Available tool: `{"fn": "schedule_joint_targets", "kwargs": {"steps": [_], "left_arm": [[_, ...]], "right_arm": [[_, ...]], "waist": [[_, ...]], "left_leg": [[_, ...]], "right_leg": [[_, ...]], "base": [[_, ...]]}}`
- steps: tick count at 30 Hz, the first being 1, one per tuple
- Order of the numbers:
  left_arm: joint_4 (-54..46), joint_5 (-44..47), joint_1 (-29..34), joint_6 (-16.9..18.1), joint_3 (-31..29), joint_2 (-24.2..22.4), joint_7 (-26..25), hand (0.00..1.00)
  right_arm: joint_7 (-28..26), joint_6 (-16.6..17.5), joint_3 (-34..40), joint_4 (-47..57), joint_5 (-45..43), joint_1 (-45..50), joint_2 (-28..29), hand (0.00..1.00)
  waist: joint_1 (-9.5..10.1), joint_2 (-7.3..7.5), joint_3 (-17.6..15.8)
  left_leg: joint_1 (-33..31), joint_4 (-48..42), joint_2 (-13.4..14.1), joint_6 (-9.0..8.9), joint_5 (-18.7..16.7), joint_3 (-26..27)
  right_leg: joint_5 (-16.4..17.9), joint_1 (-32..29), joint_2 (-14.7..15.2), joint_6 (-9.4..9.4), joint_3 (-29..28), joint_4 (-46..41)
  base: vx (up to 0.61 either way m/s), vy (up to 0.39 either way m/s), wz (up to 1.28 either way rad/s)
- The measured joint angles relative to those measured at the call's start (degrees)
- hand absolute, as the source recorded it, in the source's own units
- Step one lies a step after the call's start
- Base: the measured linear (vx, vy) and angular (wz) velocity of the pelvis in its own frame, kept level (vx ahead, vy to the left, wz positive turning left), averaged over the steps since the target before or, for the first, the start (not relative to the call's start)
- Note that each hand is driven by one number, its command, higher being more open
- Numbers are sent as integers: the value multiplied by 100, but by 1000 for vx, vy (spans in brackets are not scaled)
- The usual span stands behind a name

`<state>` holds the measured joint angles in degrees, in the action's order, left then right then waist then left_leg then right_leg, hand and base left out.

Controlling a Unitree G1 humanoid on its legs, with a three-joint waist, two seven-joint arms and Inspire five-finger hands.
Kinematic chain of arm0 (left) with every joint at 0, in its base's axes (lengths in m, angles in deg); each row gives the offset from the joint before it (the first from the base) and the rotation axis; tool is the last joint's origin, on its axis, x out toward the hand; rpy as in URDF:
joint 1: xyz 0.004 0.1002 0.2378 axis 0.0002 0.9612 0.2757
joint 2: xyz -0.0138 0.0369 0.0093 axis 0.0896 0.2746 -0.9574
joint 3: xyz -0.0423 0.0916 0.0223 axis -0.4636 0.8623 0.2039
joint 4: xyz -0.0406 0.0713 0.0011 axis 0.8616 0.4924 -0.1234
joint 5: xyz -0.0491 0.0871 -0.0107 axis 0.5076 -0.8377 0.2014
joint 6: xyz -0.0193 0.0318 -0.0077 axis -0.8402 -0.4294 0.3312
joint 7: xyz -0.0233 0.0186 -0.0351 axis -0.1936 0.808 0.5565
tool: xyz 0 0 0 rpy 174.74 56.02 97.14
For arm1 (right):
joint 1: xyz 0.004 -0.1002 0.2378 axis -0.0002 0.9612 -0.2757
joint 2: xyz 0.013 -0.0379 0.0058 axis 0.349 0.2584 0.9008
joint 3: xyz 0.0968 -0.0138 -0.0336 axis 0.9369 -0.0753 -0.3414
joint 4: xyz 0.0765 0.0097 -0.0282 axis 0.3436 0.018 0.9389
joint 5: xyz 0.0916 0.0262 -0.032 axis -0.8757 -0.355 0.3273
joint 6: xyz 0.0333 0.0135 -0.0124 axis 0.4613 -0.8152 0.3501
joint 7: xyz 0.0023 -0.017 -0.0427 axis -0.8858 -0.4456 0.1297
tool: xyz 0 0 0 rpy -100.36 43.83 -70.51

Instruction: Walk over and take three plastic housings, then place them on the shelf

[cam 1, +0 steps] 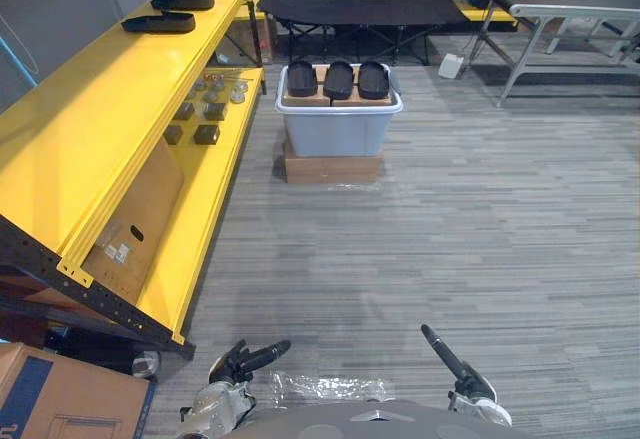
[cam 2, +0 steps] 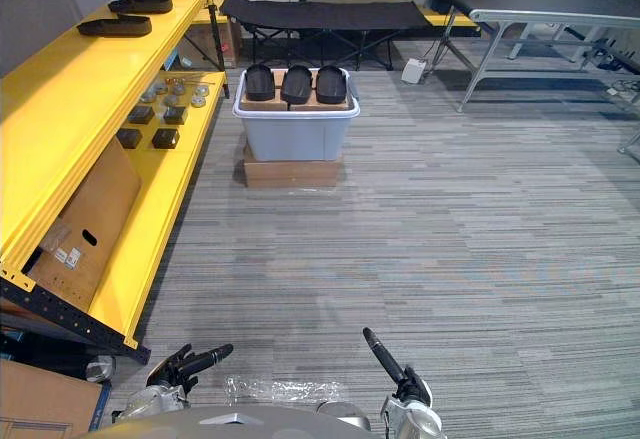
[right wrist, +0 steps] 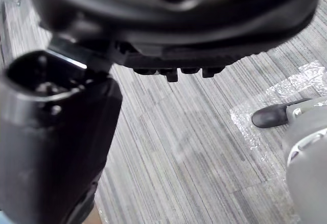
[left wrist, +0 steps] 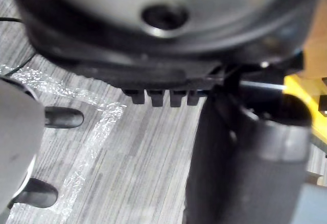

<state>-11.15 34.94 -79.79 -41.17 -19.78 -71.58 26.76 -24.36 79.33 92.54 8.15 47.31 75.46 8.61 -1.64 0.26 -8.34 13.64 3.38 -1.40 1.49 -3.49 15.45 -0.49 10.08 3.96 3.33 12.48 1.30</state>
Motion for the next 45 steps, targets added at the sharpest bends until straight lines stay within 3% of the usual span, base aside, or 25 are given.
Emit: {"fn": "schedule_joint_targets", "kwargs": {"steps": [5, 8, 11, 12, 14, 16, 19, 21, 22, 24, 25, 26, 27, 29, 31, 32, 35, 36, 37, 39, 40, 42, 43, 44, 45], "left_arm": [[0, -29, 19, 10, -5, 1, 123, 100], [-11, -259, -22, 89, 34, 3, 185, 100], [-11, -245, -67, 61, 252, 17, 162, 100], [-22, -217, -82, 36, 275, 38, 160, 100], [-26, -175, -133, -60, 266, 93, 173, 100], [-25, -179, -279, -206, 262, 134, 210, 100], [-15, -237, -259, -270, 227, 161, 289, 100], [-3, -271, -141, -314, 229, 161, 343, 100], [5, -282, -80, -314, 224, 142, 327, 100], [62, -262, 51, -313, 213, 102, 272, 100], [77, -251, 59, -309, 202, 106, 266, 100], [124, -247, 56, -291, 151, 69, 232, 100], [131, -238, -21, -303, 49, 69, 220, 100], [136, -221, -109, -287, -133, 60, 227, 100], [126, -195, -172, -284, -247, 45, 257, 100], [81, -180, -177, -268, -273, 4, 339, 100], [-42, -222, -244, -133, -278, -128, 473, 100], [-91, -255, -243, -107, -276, -182, 511, 100], [-87, -264, -230, -32, -280, -285, 542, 100], [-65, -269, -143, -47, -310, -304, 543, 100], [-71, -255, -88, -61, -477, -300, 534, 100], [-59, -256, -122, -60, -486, -232, 509, 100], [-56, -253, -130, -62, -494, -191, 495, 100], [-37, -244, -121, -61, -499, -112, 450, 100], [66, -234, -124, -46, -497, -90, 384, 100]], "right_arm": [[16, 23, 107, -1, 11, -8, 101, 100], [60, 24, 157, -2, 19, -9, 185, 100], [32, 23, 165, -76, -73, -126, 202, 100], [-2, 22, 162, -160, -171, -86, 229, 100], [-6, 24, 150, -171, -166, -51, 285, 100], [-7, 53, 149, -188, -164, -43, 338, 100], [-26, 118, 182, -195, -149, 17, 383, 100], [-39, 119, 229, -204, -124, 28, 394, 100], [-56, 125, 270, -204, 79, 6, 384, 100], [-48, 112, 327, -213, 233, 21, 300, 100], [-47, 114, 323, -221, 230, -12, 280, 100], [-39, 129, 304, -267, 227, -81, 205, 100], [-40, 146, 268, -269, 230, -180, 111, 100], [-49, 195, 170, -327, 254, -308, -62, 100], [-46, 250, 144, -412, 287, -378, -98, 100], [-29, 288, 151, -435, 286, -474, -141, 100], [-14, 362, 274, -417, 285, -657, -98, 100], [-10, 362, 317, -374, 286, -656, -78, 100], [-3, 357, 307, -334, 287, -572, -97, 100], [26, 291, 195, -333, 279, -466, -79, 100], [34, 222, 35, -332, 276, -445, -36, 100], [33, 211, -115, -324, 246, -481, -39, 100], [32, 190, -144, -323, 242, -496, -41, 100], [28, 157, -150, -333, 241, -458, -9, 100], [-9, 155, -153, -364, 240, -518, 14, 100]], "waist": [[-3, 70, 37], [-14, 132, 11], [-43, 7, -181], [-60, -24, -235], [-51, -3, -231], [-46, 65, -264], [-31, 176, -318], [-2, 227, -314], [-14, 177, -305], [-73, -79, -77], [-65, -107, -46], [-52, -153, -14], [-39, -220, 18], [-28, -301, -102], [28, -268, -156], [84, -255, -202], [207, -246, -368], [202, -251, -409], [212, -372, -460], [325, -440, -478], [302, -359, -448], [304, -242, -496], [310, -237, -503], [311, -85, -435], [334, -1, -412]], "left_leg": [[-41, 71, -25, 8, -4, 71], [-117, 12, -79, 93, -70, 95], [1, -214, 44, 264, -236, 149], [85, -411, 128, 285, -407, 140], [93, -613, 211, 210, -549, 123], [79, -858, 342, 84, -744, 7], [163, -1186, 458, -176, -1094, -108], [396, -1299, 534, -412, -1405, -119], [527, -1380, 679, -569, -1593, -121], [641, -1580, 1218, -836, -1719, -150], [529, -1908, 1299, -837, -1721, -185], [106, -2902, 1565, -864, -1618, -261], [-466, -4040, 1852, -730, -1280, -320], [-1133, -5658, 2216, -671, -1173, -325], [-1467, -6175, 2037, -694, -1326, -422], [-1667, -5982, 1774, -692, -1443, -418], [-2126, -4328, 1053, -627, -1488, -323], [-2202, -3452, 789, -647, -1279, -346], [-2234, -2107, 575, -660, -665, -437], [-2112, -1841, 586, -522, 61, -420], [-2058, -1799, 520, -303, 240, -254], [-2141, -2009, 435, -42, 97, -5], [-2161, -2151, 338, 175, -47, 54], [-2105, -2192, 142, 332, -289, 102], [-2009, -2210, 46, 354, -507, 231]], "right_leg": [[104, -209, 38, -26, -39, -234], [468, -666, 208, 111, -30, -1108], [551, -1425, 432, 351, 170, -2893], [668, -1540, 508, 175, 306, -2999], [638, -1631, 494, 213, 294, -2590], [437, -1684, 413, 348, 258, -1442], [289, -1697, 392, 333, 100, -914], [293, -1624, 375, 251, -18, -948], [44, -1617, 290, 39, -4, -1183], [6, -1591, -138, -75, 159, -1456], [-62, -1569, -229, -187, 166, -1456], [23, -1471, -410, -456, 161, -1389], [69, -1316, -545, -572, 154, -1252], [93, -815, -752, -735, 115, -919], [177, -294, -756, -857, 3, -685], [197, -31, -717, -878, -119, -523], [284, 315, -535, -813, -359, -303], [387, 385, -467, -736, -372, -308], [557, 513, -483, -650, -392, -317], [805, 689, -516, -627, -548, -355], [983, 711, -415, -589, -621, -418], [1288, 586, -223, -543, -647, -623], [1456, 571, -104, -517, -657, -761], [1699, 452, 116, -333, -674, -1233], [1934, -159, 348, 266, -725, -2623]], "base": [[-39, 28, -8], [50, 44, -5], [65, 60, -10], [100, 79, 5], [146, 48, 8], [263, -20, 21], [275, -103, 20], [353, -212, 8], [416, -272, 9], [528, -302, 21], [503, -306, -1], [489, -337, -21], [480, -336, -23], [551, -268, -11], [526, -173, -28], [386, -46, -57], [297, 19, -45], [322, 124, -12], [236, 129, -8], [252, 193, -20], [356, 218, -18], [325, 142, -3], [280, 110, -8], [462, 122, -28], [384, 89, -37]]}}
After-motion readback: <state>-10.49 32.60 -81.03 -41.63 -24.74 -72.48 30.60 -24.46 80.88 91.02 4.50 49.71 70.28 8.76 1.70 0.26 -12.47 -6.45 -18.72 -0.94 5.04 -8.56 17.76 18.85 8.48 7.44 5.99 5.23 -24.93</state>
